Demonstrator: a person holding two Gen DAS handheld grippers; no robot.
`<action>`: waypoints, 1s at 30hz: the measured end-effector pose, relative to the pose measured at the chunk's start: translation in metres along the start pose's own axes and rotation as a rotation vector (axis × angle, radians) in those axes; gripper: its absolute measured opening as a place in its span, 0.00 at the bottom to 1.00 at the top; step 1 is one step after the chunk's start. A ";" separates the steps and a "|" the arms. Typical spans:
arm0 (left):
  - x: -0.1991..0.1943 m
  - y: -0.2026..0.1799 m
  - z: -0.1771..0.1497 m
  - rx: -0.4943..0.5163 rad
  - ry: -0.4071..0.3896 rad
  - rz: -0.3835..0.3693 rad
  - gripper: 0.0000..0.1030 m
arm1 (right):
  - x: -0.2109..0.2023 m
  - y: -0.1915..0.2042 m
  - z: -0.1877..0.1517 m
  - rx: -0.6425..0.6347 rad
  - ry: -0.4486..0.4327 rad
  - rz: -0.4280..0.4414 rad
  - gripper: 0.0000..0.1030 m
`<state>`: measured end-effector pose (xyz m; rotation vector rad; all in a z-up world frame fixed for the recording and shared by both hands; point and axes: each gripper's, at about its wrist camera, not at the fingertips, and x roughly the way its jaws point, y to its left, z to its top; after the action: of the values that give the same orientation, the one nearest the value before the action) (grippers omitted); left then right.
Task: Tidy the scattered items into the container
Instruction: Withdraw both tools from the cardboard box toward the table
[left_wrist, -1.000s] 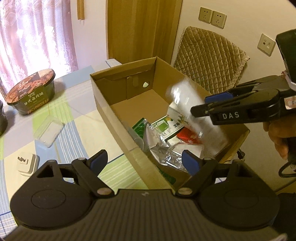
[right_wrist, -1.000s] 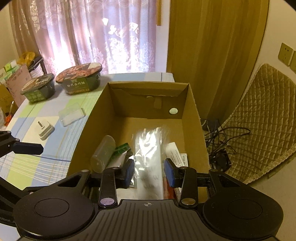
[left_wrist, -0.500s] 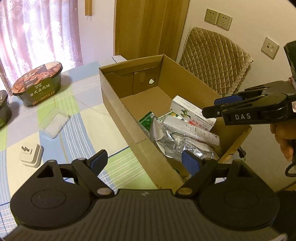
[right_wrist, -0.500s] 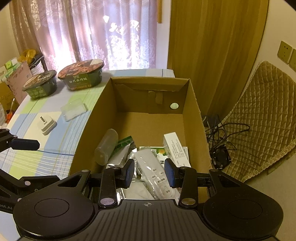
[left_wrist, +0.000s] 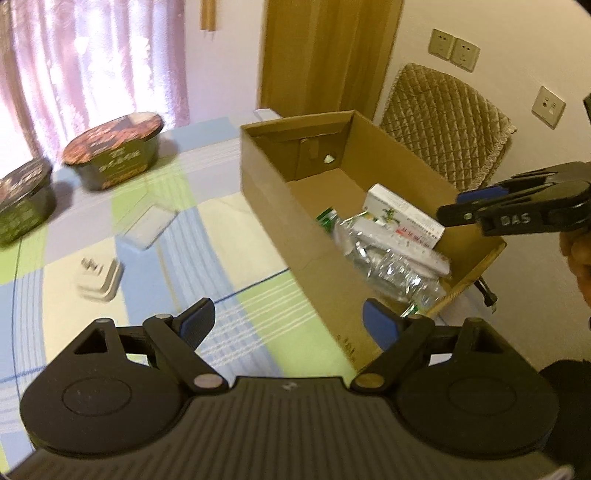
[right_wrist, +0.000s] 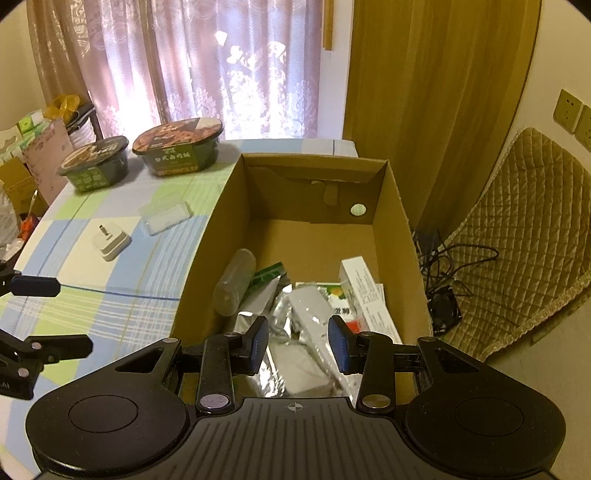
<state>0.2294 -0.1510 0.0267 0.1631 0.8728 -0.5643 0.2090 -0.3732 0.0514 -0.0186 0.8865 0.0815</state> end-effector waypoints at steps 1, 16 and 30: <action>-0.003 0.003 -0.005 -0.012 0.003 0.005 0.82 | -0.002 0.002 -0.002 0.002 0.001 0.002 0.42; -0.061 0.048 -0.073 -0.123 0.023 0.100 0.82 | -0.039 0.049 -0.018 -0.021 -0.061 0.030 1.00; -0.093 0.065 -0.121 -0.148 0.015 0.159 0.91 | -0.061 0.110 -0.015 -0.117 -0.077 0.097 1.00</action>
<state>0.1345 -0.0158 0.0144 0.1012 0.9034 -0.3495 0.1504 -0.2686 0.0913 -0.0813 0.8047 0.2230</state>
